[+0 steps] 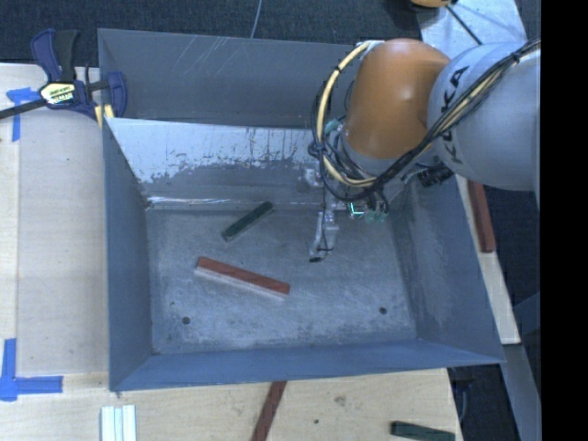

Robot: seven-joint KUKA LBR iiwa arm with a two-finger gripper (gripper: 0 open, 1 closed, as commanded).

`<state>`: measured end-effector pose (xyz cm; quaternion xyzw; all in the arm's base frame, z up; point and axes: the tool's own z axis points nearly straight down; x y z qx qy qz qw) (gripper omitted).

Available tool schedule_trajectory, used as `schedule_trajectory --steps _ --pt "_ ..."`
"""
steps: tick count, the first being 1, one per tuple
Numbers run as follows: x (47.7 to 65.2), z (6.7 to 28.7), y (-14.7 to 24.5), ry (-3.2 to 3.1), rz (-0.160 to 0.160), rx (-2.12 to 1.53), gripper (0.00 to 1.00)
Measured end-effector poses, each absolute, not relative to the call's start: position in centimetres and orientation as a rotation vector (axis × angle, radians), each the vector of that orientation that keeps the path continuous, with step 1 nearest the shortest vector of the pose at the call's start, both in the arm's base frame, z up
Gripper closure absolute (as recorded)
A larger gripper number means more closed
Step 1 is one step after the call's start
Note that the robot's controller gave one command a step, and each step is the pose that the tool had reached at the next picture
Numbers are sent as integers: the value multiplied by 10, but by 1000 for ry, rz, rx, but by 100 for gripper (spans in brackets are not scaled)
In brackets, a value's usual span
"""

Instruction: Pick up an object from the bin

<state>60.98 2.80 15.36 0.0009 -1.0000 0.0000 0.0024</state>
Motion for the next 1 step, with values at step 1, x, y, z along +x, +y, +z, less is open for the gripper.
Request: schedule_trajectory --steps 1 --pt "612 159 28 -3145 -1 2 0"
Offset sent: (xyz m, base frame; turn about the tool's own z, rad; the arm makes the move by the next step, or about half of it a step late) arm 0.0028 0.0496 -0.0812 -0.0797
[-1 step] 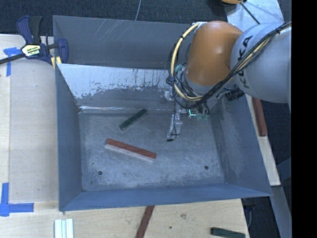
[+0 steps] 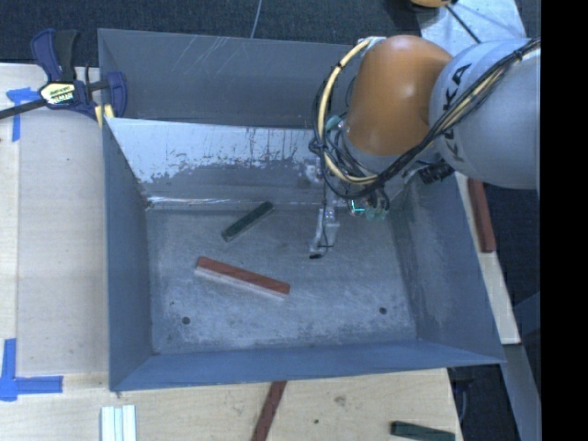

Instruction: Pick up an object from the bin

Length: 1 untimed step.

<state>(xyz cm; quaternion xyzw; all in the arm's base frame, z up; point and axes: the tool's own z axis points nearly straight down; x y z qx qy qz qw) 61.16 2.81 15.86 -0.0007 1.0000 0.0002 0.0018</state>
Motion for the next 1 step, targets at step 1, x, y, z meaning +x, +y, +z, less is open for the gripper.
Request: schedule_trajectory --steps 1 --pt "615 99 63 3131 0 -94 0"
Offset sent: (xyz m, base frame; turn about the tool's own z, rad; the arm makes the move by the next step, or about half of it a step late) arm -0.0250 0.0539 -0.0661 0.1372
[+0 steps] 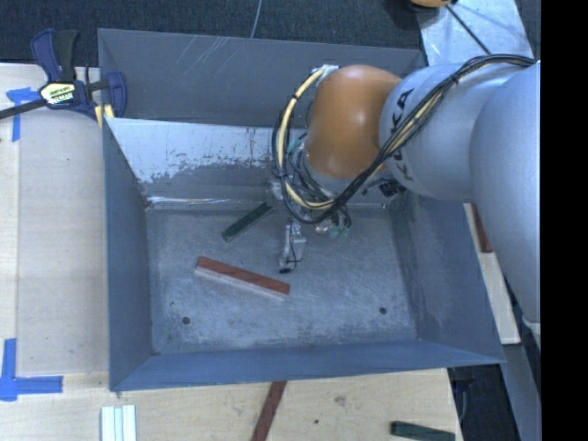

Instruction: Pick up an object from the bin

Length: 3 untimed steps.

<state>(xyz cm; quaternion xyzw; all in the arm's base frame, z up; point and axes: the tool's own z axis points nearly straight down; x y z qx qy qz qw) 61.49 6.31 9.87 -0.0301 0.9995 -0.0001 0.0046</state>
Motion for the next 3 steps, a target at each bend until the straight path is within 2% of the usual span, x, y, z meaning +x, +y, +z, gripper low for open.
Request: schedule_trajectory --steps 1,2,3 --pt "604 70 77 3130 4 9 0" --pt "629 75 82 3120 2 -189 100" --pt "629 75 82 3120 2 -189 100"
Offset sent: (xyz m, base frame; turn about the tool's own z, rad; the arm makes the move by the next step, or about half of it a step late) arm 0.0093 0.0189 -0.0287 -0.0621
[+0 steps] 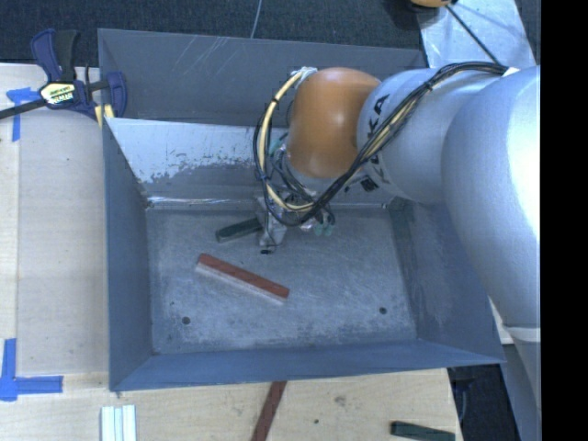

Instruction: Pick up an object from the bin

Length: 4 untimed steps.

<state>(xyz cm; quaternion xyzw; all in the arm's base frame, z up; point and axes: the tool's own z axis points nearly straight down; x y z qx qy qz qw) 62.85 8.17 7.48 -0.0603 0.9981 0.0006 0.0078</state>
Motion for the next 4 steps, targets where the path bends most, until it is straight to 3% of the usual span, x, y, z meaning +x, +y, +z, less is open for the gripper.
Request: schedule_trajectory --steps 1,2,3,4 --pt "620 120 90 3138 -1 -196 100" --pt "625 133 109 3136 1 -136 0" --pt "625 126 112 3137 1 -127 0" --pt "628 72 108 3104 2 -459 100"
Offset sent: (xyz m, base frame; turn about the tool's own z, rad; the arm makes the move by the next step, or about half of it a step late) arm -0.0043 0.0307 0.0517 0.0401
